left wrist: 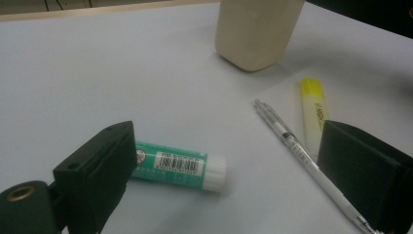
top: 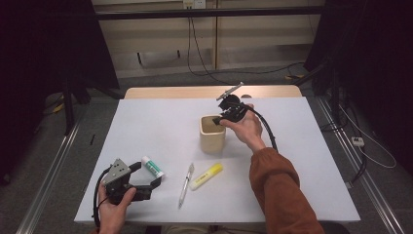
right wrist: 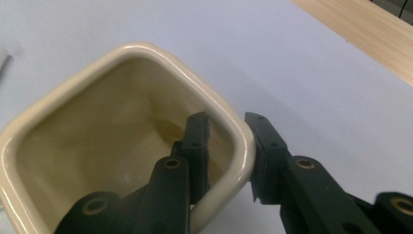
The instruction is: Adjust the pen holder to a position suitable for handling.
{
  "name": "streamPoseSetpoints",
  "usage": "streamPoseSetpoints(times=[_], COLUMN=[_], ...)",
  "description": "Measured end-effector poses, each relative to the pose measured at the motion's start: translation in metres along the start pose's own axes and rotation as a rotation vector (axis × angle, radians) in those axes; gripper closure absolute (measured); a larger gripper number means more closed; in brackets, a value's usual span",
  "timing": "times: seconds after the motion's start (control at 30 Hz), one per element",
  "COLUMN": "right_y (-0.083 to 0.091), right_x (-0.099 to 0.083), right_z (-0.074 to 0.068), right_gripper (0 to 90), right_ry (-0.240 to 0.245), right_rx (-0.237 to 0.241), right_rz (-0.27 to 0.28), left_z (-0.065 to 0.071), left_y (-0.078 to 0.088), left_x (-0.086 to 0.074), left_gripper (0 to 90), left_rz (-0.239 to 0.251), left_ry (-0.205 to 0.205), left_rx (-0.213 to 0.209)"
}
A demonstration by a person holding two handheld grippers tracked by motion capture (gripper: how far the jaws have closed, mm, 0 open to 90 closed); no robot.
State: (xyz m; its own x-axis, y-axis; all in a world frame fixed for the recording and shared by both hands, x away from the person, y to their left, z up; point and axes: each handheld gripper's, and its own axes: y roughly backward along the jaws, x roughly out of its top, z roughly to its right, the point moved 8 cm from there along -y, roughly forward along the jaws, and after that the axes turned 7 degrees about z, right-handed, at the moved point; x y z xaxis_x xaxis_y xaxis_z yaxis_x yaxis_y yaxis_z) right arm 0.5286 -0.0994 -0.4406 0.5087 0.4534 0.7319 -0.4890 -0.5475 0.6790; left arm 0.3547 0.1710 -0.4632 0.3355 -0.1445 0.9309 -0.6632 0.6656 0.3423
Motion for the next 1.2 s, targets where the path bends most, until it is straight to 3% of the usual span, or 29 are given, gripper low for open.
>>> streamPoseSetpoints(times=[0.3, 0.53, 0.73, 0.87, 1.03, 1.2], right_y=[-0.0005, -0.0012, -0.001, -0.0012, -0.0024, 0.003], right_x=[0.0012, 0.0016, 0.0014, 0.0004, -0.0033, -0.006], right_z=[-0.0037, -0.0025, -0.0026, -0.0014, 0.0003, 0.0021], right_gripper=[72.5, 72.4, 72.1, 70.1, 57.1, 42.5], right_ry=[-0.02, 0.003, -0.015, -0.048, -0.037, -0.057], right_rx=[-0.064, -0.035, -0.05, -0.019, -0.005, 0.004], right_rz=[-0.03, -0.019, -0.022, 0.015, 0.048, 0.106], left_z=[0.0002, 0.0004, -0.0004, -0.0007, -0.0013, -0.0017], left_y=[-0.0005, -0.0006, -0.0003, -0.0001, -0.0002, -0.0001], left_x=[-0.0006, -0.0009, -0.0013, -0.0018, -0.0024, -0.0029], left_gripper=[7.4, 7.4, 7.4, 7.4, 7.4, 7.4], left_rz=[-0.001, -0.003, -0.006, -0.011, -0.012, -0.013], left_ry=[0.009, 0.01, 0.012, 0.011, 0.017, 0.02], left_rx=[0.0, 0.0, -0.001, -0.001, 0.002, 0.004])
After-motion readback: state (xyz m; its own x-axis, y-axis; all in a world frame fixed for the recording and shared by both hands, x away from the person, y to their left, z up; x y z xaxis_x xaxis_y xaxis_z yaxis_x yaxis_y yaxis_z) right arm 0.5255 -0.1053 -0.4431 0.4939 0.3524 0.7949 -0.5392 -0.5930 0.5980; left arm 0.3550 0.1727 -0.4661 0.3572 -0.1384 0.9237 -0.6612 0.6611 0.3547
